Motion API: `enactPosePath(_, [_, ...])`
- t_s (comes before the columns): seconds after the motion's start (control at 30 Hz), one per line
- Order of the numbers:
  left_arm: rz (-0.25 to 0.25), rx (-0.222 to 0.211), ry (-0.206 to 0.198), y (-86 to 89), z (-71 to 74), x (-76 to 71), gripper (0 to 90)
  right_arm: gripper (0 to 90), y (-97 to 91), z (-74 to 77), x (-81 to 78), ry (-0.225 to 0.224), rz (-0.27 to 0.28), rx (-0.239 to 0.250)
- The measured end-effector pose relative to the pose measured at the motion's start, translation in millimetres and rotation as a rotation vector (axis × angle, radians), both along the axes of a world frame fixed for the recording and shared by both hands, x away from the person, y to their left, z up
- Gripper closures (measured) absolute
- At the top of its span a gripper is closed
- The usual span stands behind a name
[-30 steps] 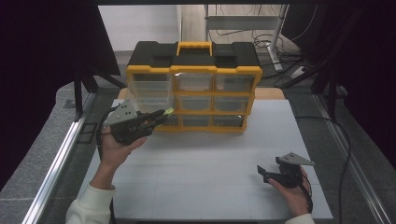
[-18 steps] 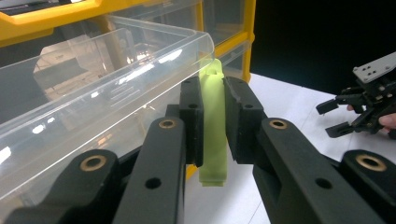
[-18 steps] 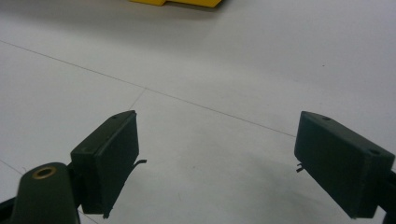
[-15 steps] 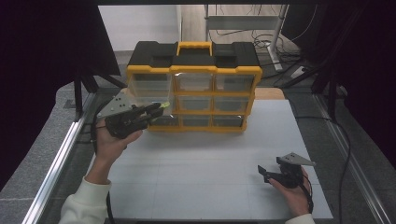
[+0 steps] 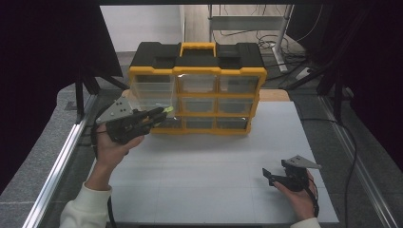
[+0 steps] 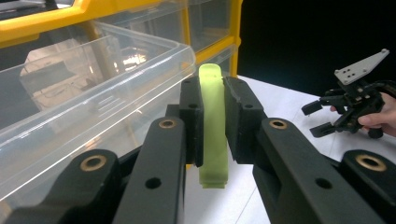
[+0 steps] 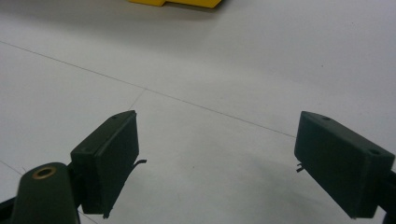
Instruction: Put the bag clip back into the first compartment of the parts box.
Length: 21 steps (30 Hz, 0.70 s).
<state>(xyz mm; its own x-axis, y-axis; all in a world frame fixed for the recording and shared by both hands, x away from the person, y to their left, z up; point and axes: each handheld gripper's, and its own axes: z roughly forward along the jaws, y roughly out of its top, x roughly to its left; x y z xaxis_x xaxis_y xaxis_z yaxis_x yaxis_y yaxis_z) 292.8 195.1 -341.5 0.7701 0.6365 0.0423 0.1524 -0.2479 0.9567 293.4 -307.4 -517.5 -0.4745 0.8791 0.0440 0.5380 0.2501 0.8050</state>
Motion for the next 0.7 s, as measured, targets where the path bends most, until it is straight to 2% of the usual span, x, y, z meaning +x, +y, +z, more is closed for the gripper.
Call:
enactPosePath(0.4, [-0.028,-0.025,-0.007,1.4,5.3,-9.4,77.7,13.9,-0.4,0.4,-0.1,-0.001,-0.004,0.001])
enactPosePath(0.7, [-0.025,-0.031,-0.029,2.5,15.6,-12.6,77.6,13.9,-0.4,0.5,-0.1,-0.002,-0.005,0.0])
